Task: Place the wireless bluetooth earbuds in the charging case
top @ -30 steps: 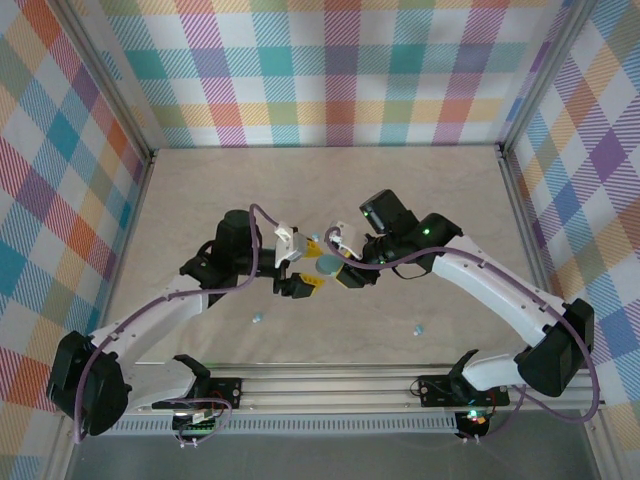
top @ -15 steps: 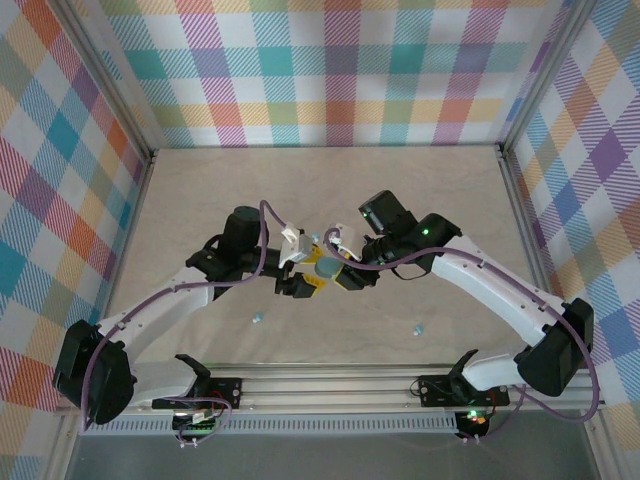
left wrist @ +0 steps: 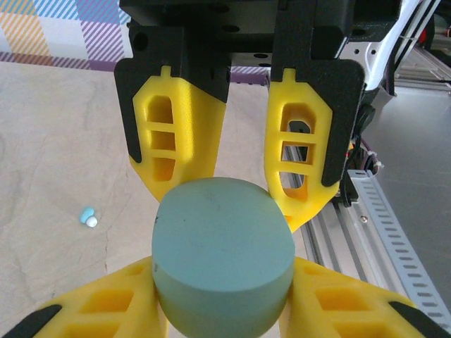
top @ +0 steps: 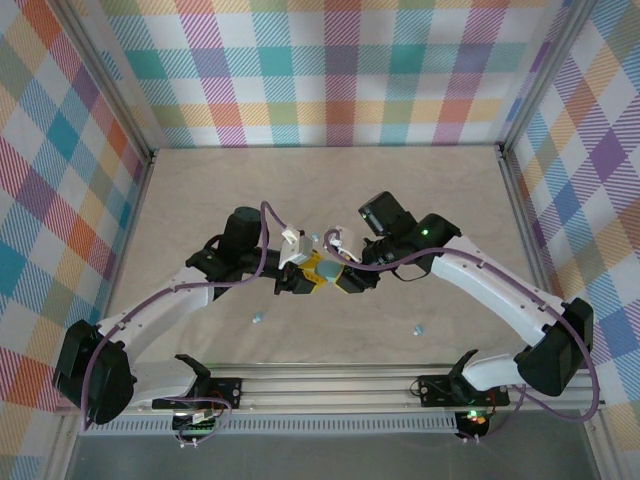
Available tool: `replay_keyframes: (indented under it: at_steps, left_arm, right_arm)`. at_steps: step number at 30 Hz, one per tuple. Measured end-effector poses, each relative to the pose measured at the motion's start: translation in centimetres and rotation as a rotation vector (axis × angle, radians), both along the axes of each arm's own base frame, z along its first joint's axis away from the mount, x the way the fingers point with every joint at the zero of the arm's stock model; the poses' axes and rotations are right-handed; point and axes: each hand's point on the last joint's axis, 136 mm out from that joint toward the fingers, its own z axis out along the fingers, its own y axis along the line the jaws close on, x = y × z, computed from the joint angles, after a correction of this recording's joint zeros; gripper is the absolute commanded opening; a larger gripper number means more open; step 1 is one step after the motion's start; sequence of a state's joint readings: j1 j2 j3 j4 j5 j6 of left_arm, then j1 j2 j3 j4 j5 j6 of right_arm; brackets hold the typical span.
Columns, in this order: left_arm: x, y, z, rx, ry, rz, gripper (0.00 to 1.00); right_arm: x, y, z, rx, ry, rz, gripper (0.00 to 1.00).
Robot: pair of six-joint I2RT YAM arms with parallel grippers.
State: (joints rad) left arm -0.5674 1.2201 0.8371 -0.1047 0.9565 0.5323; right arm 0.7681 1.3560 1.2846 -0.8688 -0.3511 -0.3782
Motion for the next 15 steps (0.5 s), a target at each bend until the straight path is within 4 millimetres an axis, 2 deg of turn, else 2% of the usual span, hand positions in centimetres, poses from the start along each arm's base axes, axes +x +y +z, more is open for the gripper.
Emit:
replay_keyframes:
  at_steps: [2,5,7,9,15]
  left_arm:
    - [0.0,0.0,0.0,0.0,0.001,-0.001,0.25]
    - [0.0,0.0,0.0,-0.001,0.002,-0.002,0.24]
    - [-0.1,0.0,0.1,-0.005,0.007,-0.004,0.23]
    - [0.0,-0.1,0.2,-0.013,0.012,0.001,0.22]
    - [-0.1,0.2,-0.2,-0.048,0.067,0.053,0.19]
  right_arm:
    - [0.0,0.0,0.0,-0.001,0.001,0.0,0.36]
    - [0.1,0.1,0.0,0.001,-0.003,-0.004,0.58]
    - [0.4,0.2,0.1,0.007,-0.01,-0.019,0.67]
    - [0.8,0.4,0.4,0.019,-0.027,-0.036,0.7]
    - [1.2,-0.3,2.1,0.112,-0.115,-0.097,0.72]
